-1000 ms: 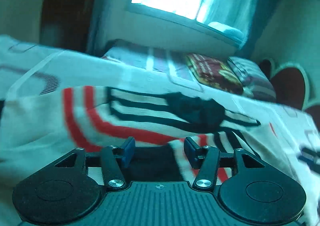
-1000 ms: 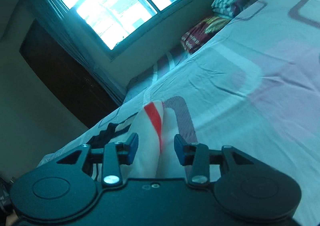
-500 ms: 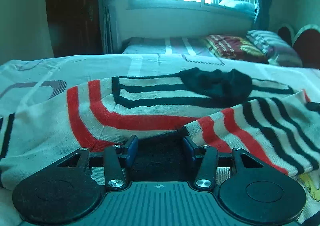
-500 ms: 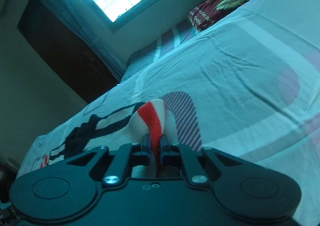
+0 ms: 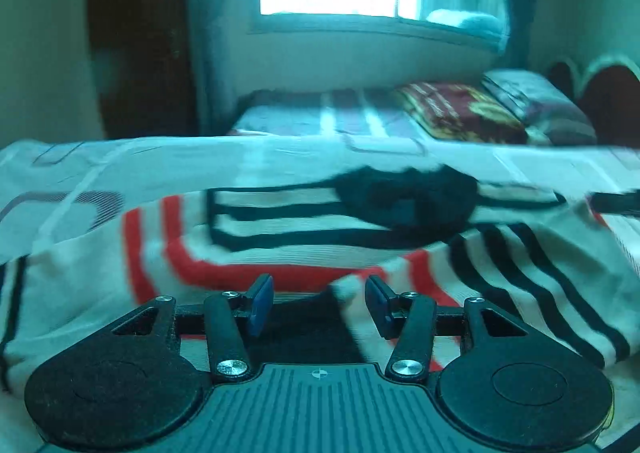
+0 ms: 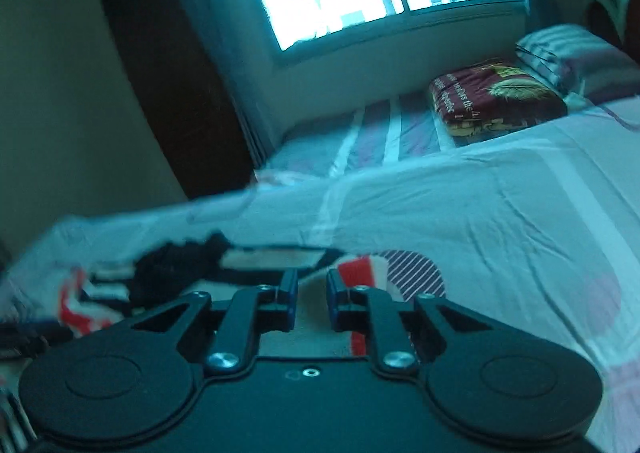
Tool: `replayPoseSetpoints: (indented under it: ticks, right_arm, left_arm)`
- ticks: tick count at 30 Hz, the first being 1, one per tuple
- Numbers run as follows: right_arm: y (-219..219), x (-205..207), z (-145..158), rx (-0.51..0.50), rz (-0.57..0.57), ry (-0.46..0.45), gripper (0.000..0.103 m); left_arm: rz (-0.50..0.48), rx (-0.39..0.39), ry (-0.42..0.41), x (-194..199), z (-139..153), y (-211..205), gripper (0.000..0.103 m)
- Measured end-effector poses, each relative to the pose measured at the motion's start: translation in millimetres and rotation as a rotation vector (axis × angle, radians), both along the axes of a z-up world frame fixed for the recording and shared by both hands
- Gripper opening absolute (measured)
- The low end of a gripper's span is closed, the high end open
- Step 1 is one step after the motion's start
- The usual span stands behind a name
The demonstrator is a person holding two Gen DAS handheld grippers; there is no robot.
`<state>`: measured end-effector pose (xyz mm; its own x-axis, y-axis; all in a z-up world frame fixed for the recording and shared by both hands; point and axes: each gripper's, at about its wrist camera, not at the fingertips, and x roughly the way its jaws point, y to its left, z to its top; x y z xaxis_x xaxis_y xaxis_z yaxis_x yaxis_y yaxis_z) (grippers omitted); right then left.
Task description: Fold small clothes
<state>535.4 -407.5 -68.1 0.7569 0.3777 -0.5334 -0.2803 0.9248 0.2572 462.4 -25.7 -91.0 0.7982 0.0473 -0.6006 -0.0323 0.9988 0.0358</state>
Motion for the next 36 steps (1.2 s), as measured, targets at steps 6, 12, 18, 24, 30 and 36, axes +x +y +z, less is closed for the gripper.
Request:
replayPoseSetpoints:
  ticks: [6,12,18,24,30,36]
  right_arm:
    - [2,-10,-1,-0.015,-0.102,0.036,0.018]
    - [59,-45,-15,-0.161,0.0,0.027,0.022]
    - [67,-63,10,-0.12,-0.022,-0.011,0.029]
    - [59,-95,15,-0.106,-0.073,0.032,0.048]
    - [64,-117,14,-0.003,-0.152,0.085,0.049]
    - [93,-126,18,0.042,-0.179,0.097,0.049]
  left_arm:
    - [0.11,0.005,0.05,-4,-11,15,0.1]
    - [0.134,-0.033,0.07,-10,-23,26,0.1]
    - [0.157,-0.033,0.038,-35,-3,55,0.1]
    - [0.398,-0.192,-0.005,-105,9,177,0.094]
    - [0.692,-0.518,-0.038,-168,-15,318,0.074]
    - [0.73,-0.649,-0.098,-179,-24,364,0.07]
